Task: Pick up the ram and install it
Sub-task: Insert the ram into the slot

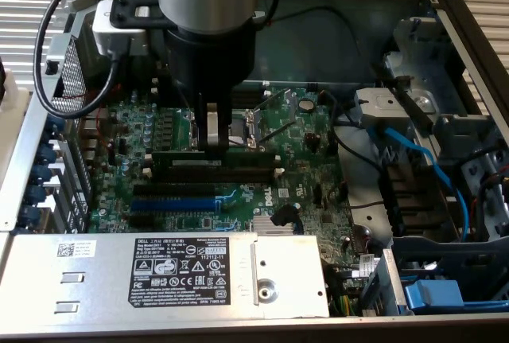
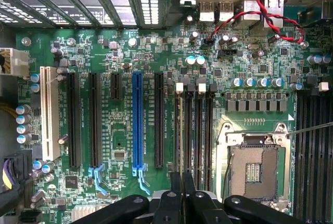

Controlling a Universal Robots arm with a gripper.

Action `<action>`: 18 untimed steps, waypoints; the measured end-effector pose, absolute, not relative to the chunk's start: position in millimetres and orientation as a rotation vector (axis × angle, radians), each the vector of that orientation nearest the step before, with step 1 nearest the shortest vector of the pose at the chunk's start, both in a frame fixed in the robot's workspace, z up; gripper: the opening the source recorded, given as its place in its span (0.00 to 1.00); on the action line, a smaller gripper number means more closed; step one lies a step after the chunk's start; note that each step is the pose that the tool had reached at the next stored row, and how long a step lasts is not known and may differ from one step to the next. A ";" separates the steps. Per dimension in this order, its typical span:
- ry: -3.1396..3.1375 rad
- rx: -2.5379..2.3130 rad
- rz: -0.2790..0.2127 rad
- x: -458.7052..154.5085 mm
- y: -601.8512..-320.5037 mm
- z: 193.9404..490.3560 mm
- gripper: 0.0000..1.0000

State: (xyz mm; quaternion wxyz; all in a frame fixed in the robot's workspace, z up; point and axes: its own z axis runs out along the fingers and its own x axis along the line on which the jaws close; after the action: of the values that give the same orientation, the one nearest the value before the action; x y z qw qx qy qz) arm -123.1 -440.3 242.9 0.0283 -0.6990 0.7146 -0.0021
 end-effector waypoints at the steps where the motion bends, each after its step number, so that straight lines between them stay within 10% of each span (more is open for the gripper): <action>1: 2.205 -2.157 -0.006 -123.1 -440.1 242.9 0.12; 18: 2.205 -2.158 -0.007 -123.2 -438.5 242.0 0.12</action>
State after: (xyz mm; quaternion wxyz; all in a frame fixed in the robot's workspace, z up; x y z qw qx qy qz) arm -123.2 -438.5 242.0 0.0281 -0.6991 0.7145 -0.0023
